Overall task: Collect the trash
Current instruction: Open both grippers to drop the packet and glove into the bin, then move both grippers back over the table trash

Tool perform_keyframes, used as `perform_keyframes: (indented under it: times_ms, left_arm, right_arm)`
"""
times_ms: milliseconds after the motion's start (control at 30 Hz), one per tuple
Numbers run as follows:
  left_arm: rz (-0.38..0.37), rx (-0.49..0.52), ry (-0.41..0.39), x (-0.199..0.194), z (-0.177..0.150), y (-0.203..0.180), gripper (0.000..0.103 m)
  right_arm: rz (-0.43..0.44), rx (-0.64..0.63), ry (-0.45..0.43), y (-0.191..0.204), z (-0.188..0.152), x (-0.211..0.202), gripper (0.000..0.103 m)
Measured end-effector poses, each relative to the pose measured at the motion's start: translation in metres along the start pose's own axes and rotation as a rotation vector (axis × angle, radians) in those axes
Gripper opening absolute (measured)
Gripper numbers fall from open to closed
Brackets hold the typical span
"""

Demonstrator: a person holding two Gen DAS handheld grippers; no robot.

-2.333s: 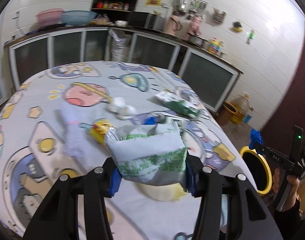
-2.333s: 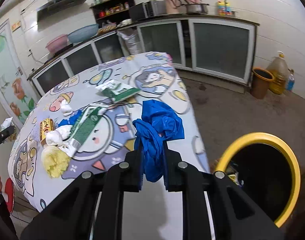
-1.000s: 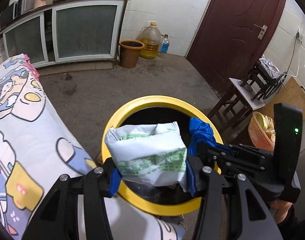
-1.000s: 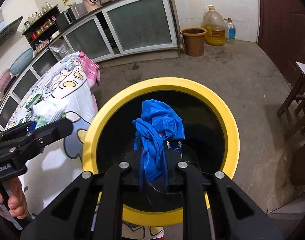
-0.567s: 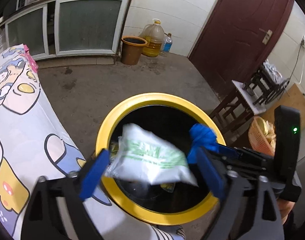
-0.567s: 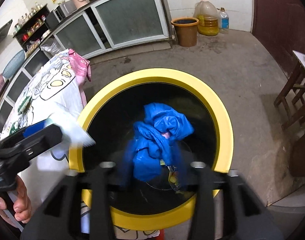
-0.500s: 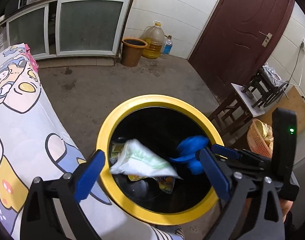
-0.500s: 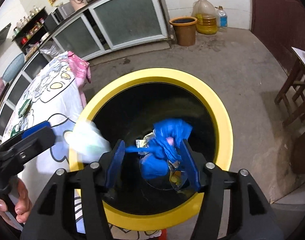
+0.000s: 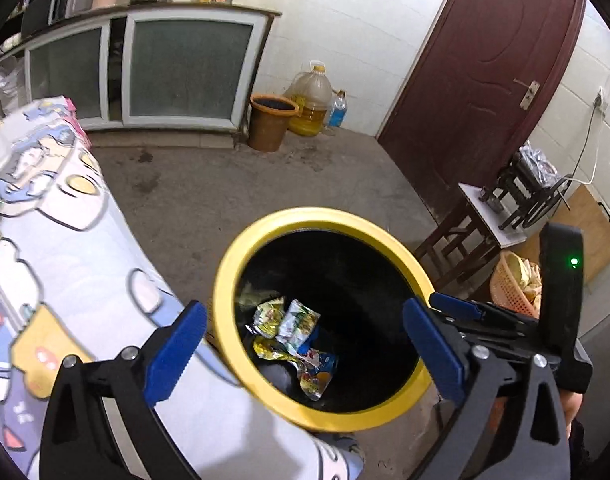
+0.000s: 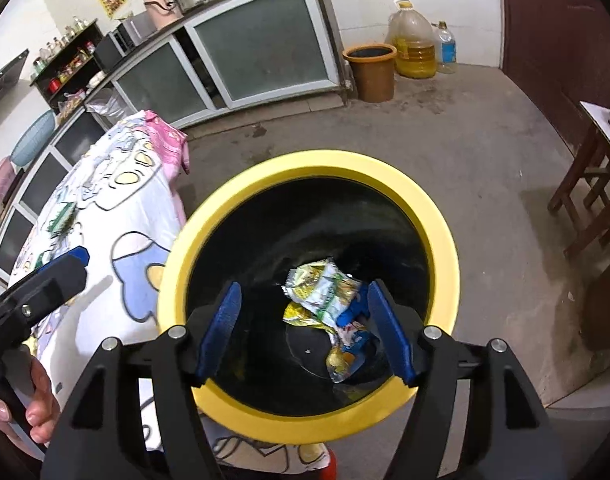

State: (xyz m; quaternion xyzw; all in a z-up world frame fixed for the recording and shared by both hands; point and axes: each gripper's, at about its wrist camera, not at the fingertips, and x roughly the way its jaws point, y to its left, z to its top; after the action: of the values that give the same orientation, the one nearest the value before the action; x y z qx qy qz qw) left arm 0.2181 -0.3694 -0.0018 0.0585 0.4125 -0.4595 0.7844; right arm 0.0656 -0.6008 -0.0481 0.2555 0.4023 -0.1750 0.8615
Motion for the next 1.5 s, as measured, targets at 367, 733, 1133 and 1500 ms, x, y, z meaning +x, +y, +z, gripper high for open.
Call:
perform_keyframes:
  times_ms: [367,733,1133,1500]
  left_arm:
    - [0.167,-0.073,-0.118,-0.11,-0.02,0.068,0.095]
    - [0.412,-0.199,-0.162,-0.229,-0.076,0.159,0.095]
    - [0.504,-0.648,0.113,-0.3,-0.102,0.282,0.095]
    - [0.361,-0.969,0.367,-0.272,-0.117,0.343,0.095]
  right_arm:
    - [0.088,-0.126,-0.041,0.078,0.008,-0.006,0.067]
    - [0.195,-0.373,-0.057,0.196,0.003,-0.01,0.071]
    - [0.3,-0.844,0.046,0.376,0.03,0.01,0.088]
    - [0.232,-1.024,0.425,0.51,0.086,0.119,0.094]
